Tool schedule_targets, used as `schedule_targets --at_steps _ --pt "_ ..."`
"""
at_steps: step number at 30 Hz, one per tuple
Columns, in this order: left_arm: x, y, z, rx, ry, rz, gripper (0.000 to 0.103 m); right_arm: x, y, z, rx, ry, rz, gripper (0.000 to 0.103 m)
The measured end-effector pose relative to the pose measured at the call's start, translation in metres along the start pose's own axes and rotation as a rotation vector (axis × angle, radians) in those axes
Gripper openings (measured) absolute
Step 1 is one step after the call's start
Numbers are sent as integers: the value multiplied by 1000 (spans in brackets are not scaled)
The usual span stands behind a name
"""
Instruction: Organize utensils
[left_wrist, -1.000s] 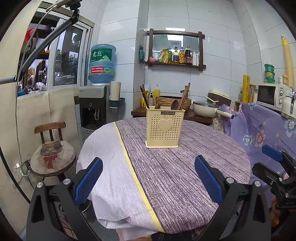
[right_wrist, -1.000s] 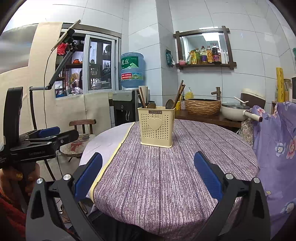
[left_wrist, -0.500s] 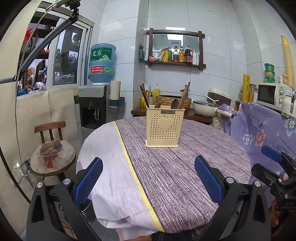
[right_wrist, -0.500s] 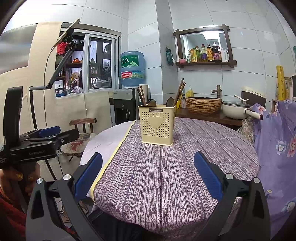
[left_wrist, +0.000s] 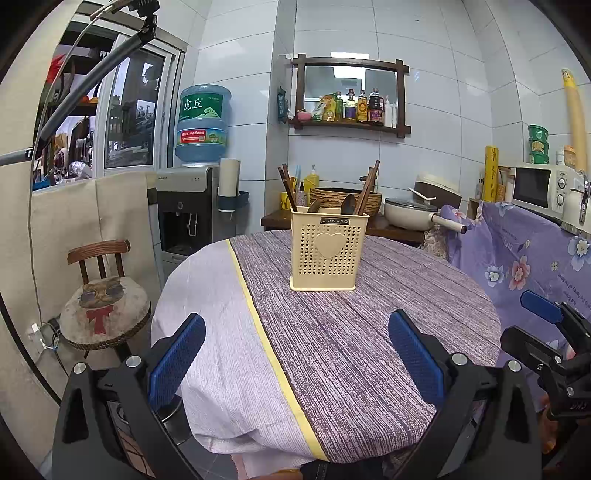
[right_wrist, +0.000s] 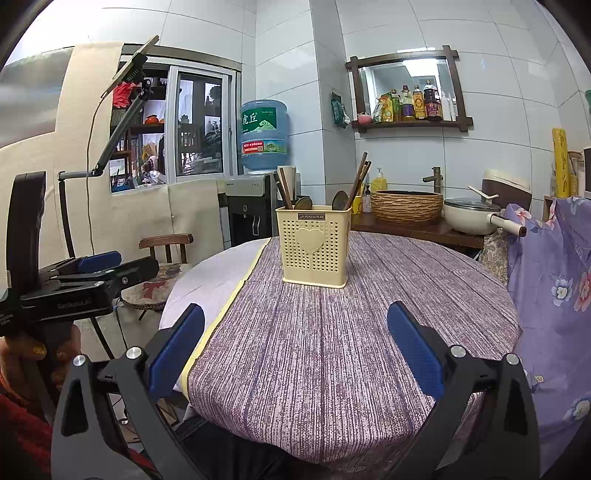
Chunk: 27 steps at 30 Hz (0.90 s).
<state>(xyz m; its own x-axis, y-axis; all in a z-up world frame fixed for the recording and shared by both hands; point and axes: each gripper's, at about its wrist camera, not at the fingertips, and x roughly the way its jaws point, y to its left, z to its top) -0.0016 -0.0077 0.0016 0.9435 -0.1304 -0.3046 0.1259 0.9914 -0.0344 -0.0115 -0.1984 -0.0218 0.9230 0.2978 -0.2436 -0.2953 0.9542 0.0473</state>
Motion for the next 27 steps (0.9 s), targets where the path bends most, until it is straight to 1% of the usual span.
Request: schedule_targets --at_steps 17,22,27 --pt "1 -1 1 -1 1 -1 98 1 1 1 0 5 4 98" --pt "-1 0 -5 -14 -6 -22 98 2 1 0 -2 7 4 98" --pt "-2 -2 -4 0 -8 -2 98 2 2 0 -2 8 3 98"
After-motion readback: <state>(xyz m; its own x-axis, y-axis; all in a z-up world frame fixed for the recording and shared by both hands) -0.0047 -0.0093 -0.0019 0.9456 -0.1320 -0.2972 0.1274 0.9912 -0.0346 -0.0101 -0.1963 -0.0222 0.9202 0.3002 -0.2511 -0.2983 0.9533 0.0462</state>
